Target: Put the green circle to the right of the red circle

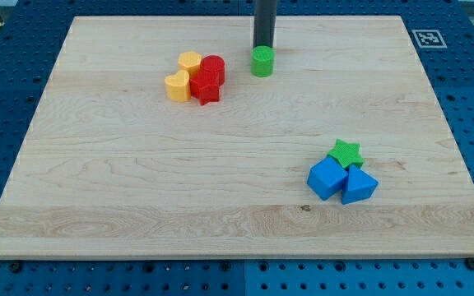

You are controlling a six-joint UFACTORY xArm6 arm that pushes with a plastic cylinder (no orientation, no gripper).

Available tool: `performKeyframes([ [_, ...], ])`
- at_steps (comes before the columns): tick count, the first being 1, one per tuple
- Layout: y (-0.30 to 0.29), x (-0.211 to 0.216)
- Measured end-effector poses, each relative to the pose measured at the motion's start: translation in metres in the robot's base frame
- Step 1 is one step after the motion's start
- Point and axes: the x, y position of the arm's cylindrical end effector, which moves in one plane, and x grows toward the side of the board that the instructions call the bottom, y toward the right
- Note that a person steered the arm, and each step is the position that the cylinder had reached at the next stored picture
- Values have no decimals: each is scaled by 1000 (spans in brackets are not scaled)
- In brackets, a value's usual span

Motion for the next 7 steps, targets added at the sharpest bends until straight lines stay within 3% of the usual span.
performKeyframes([
  [1,-14,3],
  [2,-10,32],
  [7,2,59],
])
